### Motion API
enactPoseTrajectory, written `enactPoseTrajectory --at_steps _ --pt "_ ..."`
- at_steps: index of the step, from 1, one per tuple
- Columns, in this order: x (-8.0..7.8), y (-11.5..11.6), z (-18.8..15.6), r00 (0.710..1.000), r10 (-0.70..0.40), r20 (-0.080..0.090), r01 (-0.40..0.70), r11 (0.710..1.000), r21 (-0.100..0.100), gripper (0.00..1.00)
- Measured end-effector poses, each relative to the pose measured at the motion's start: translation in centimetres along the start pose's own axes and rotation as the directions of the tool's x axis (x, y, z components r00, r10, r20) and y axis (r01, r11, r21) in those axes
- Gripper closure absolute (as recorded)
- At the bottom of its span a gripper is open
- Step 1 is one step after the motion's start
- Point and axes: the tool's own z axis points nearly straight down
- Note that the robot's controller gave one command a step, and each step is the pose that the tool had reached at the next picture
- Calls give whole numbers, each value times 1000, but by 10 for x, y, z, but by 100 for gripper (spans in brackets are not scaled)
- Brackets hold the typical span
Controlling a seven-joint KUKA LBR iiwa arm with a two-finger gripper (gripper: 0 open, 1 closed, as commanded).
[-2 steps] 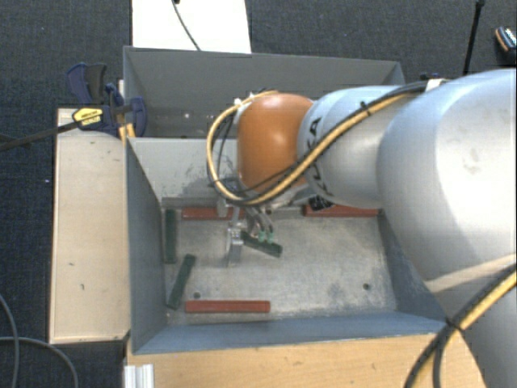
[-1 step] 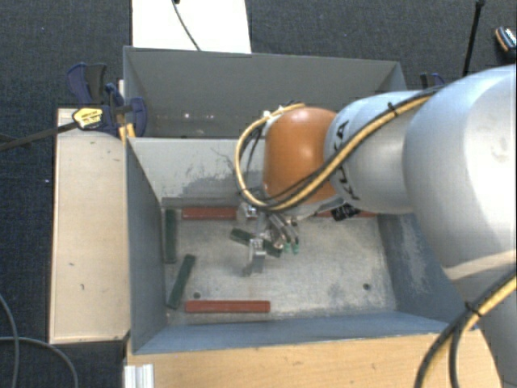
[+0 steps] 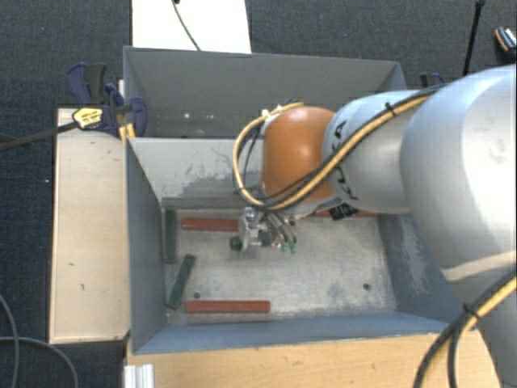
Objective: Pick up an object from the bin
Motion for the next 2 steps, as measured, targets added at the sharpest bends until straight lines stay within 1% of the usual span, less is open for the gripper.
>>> enactPoseTrajectory --at_steps 1,2 --pt "10 9 -101 945 326 4 -326 945 -1 100" --pt "33 23 -154 957 291 4 -291 957 -2 100"
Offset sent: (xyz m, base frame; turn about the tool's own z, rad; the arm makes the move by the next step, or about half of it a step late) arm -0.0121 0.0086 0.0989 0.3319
